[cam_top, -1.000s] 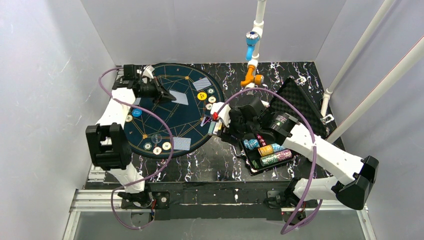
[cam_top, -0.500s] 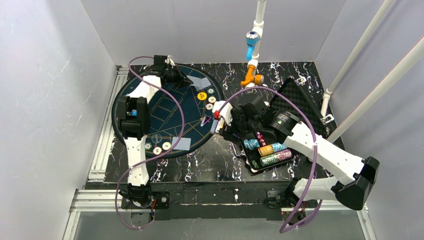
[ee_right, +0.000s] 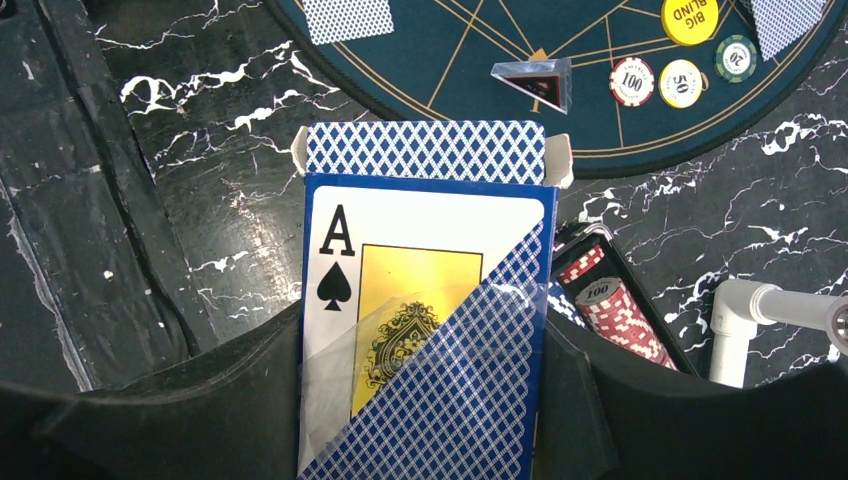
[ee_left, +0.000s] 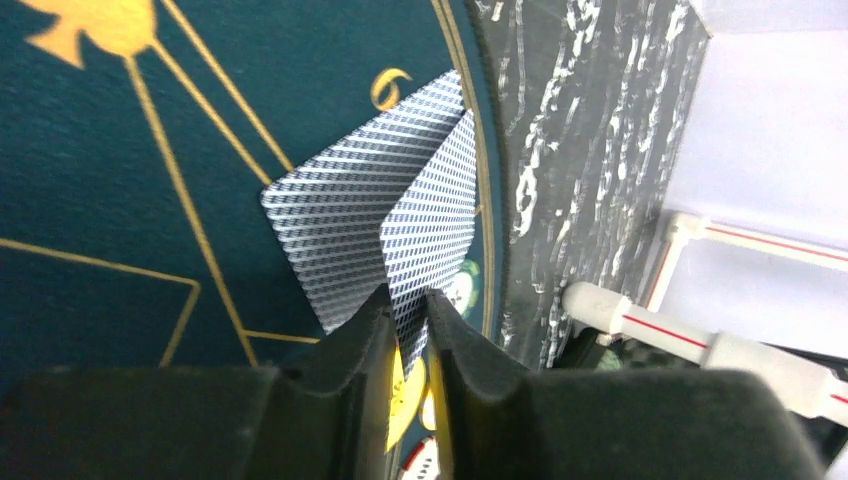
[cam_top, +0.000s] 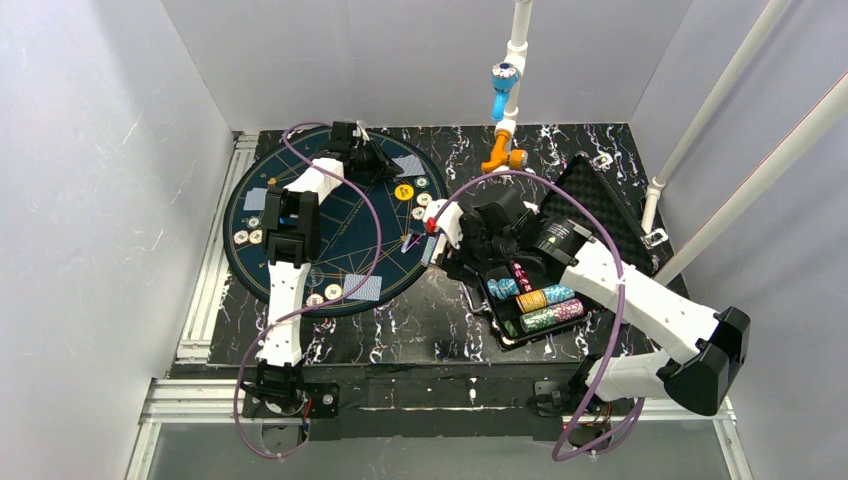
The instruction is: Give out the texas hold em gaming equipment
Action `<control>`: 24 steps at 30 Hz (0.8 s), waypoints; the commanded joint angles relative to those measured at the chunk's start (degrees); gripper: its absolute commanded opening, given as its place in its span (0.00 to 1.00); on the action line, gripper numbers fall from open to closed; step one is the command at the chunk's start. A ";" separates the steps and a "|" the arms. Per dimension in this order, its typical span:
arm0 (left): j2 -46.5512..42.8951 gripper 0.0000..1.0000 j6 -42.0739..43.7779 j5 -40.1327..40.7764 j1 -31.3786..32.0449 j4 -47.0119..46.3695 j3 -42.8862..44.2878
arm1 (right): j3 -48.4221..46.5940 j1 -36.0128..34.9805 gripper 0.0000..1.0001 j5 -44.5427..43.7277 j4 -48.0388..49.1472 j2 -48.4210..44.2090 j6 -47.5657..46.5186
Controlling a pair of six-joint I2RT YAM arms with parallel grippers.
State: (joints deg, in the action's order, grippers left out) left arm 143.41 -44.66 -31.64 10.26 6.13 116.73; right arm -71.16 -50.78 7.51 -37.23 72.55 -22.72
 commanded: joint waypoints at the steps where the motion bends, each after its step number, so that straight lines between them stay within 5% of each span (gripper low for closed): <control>1: -0.61 0.26 1.03 1.65 -0.08 0.31 3.03 | -3.13 0.51 0.01 0.90 2.21 -0.14 0.31; 10: -5.00 0.68 11.95 13.54 -0.65 14.51 10.54 | -1.78 0.51 0.01 1.72 3.10 -1.30 0.62; 14: -8.79 0.97 19.38 18.36 -1.49 22.53 13.58 | -0.91 0.51 0.01 1.96 3.60 -2.41 0.70; 24: -31.52 0.98 28.01 -8.56 -8.32 34.69 -2.91 | 1.39 0.51 0.01 2.72 7.44 -4.87 0.65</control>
State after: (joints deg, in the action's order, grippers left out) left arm 126.34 -24.71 -27.99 3.66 30.94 120.01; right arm -70.39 -50.59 8.75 -35.83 70.43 -22.46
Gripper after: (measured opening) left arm 0.982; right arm 0.733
